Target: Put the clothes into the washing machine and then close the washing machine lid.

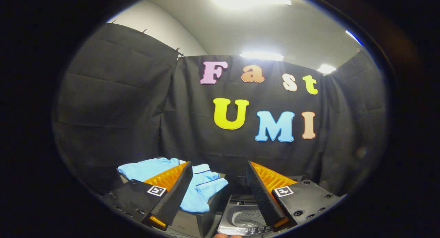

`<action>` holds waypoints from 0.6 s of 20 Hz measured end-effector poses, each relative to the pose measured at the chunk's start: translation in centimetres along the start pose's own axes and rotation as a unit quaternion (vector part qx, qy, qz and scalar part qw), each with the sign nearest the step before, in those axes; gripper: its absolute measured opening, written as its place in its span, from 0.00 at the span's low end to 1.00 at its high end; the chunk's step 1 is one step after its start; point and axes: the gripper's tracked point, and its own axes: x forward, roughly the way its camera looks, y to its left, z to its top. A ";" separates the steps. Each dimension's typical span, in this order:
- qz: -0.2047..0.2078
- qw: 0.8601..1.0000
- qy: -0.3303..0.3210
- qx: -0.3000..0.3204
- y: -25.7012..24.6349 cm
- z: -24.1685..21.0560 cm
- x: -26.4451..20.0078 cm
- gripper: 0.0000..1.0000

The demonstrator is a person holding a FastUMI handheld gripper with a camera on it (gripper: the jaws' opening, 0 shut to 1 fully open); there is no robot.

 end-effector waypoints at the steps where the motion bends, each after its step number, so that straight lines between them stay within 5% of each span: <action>1: 0.005 1.000 0.011 0.002 0.4 0.4 0.8 0.98; 12: 0.067 0.986 0.140 0.059 6.8 -0.9 9.0 0.98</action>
